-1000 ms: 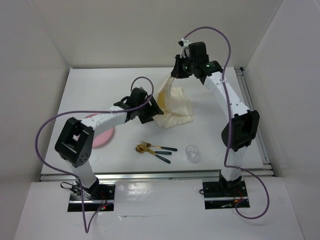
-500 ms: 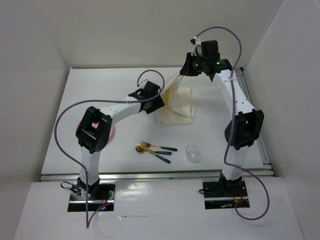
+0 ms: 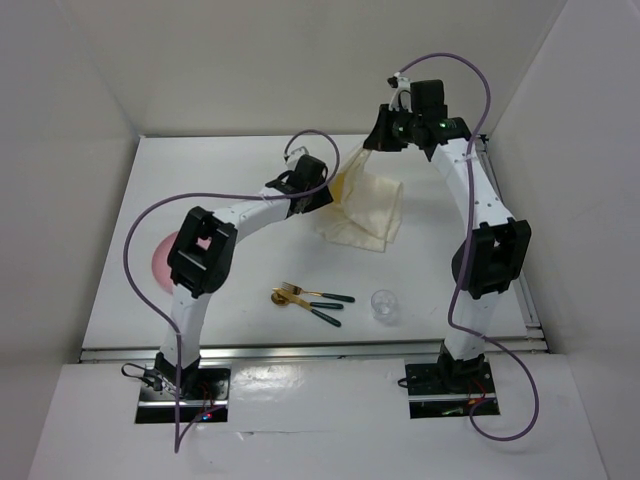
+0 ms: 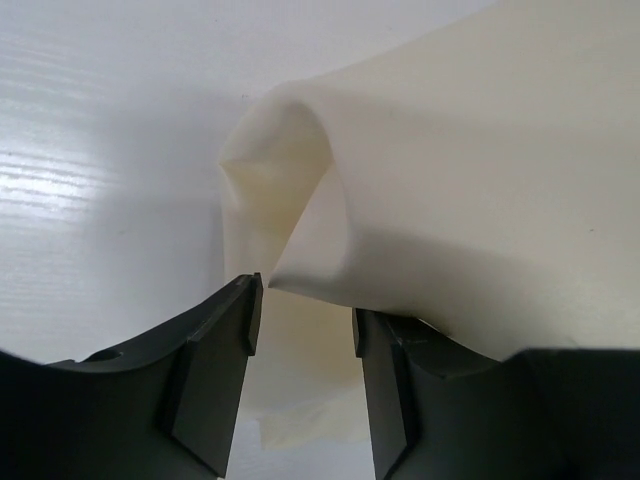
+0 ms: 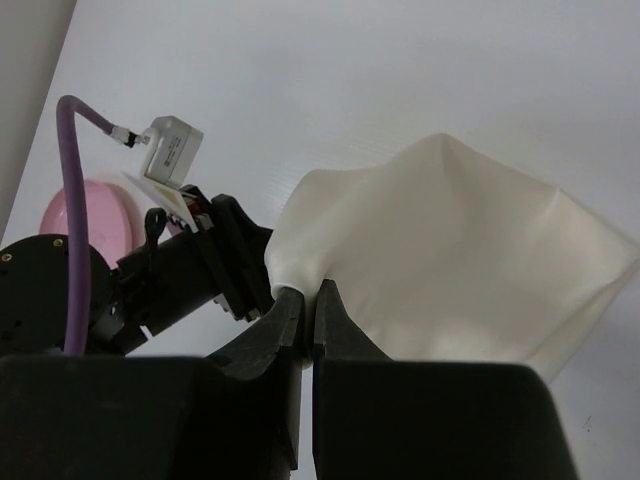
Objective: Set the dinner table for one person
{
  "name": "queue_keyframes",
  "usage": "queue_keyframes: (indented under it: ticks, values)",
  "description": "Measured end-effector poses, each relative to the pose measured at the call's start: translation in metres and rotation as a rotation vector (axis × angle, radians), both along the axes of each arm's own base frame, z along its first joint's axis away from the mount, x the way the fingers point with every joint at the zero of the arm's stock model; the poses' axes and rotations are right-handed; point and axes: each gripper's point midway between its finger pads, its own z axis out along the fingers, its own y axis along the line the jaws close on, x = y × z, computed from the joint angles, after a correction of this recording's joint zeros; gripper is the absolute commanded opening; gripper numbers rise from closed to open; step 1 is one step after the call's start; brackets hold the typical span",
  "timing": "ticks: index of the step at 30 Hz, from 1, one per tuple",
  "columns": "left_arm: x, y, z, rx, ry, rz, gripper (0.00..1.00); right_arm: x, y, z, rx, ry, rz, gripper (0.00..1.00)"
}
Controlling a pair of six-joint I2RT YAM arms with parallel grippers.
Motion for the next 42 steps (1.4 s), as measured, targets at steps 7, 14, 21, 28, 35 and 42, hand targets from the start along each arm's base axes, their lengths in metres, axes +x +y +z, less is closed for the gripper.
queue_keyframes:
  ticks: [7, 14, 21, 28, 35, 42]
  values:
    - [0.015, 0.000, 0.002, -0.020, -0.061, -0.041, 0.33, -0.001, 0.000, 0.001, 0.015, 0.003, 0.015, 0.00]
    - [0.050, 0.001, 0.016, -0.045, -0.118, -0.067, 0.00, 0.001, -0.013, -0.002, 0.027, 0.015, -0.003, 0.00]
    - [0.067, 0.022, 0.028, -0.054, -0.135, -0.077, 0.00, 0.004, -0.028, -0.005, 0.045, 0.030, -0.025, 0.00]
    - [0.113, 0.064, 0.128, -0.076, -0.319, -0.144, 0.00, 0.037, -0.033, 0.036, 0.092, -0.077, -0.027, 0.00]
    - [0.099, 0.086, 0.254, -0.019, -0.561, -0.261, 0.00, 0.034, -0.032, 0.089, 0.132, -0.227, 0.000, 0.00]
    - [-0.006, 0.082, 0.299, 0.006, -0.601, -0.519, 0.46, -0.053, -0.047, 0.070, 0.119, -0.253, -0.015, 0.00]
